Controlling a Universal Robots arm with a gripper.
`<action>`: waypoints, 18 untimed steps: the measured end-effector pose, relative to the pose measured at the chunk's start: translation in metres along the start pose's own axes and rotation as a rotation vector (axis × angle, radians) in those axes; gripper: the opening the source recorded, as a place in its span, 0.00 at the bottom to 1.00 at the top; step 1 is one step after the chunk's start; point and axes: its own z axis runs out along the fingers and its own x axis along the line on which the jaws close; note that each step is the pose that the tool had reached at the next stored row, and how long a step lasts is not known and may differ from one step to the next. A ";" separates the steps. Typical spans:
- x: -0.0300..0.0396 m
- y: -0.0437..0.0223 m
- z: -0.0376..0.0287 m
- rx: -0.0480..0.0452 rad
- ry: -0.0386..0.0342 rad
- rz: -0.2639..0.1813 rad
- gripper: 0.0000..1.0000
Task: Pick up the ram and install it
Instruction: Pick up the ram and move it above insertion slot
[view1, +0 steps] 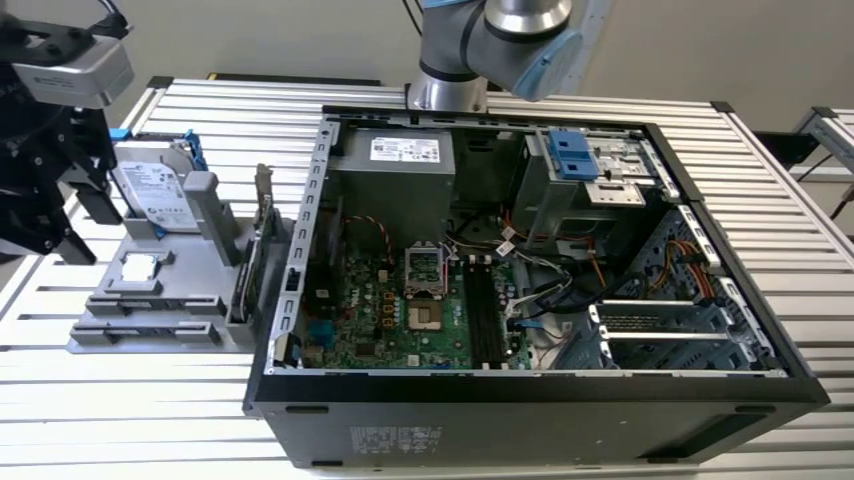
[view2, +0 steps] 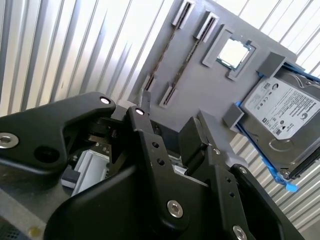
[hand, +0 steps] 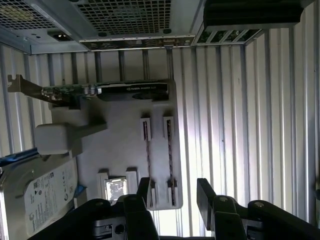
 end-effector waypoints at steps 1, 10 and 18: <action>0.0000 0.0002 0.0007 0.0000 0.0000 -0.001 1.00; 0.0001 0.0010 0.0069 -0.0001 0.0001 -0.006 1.00; 0.0001 0.0011 0.0126 -0.0001 0.0000 -0.007 1.00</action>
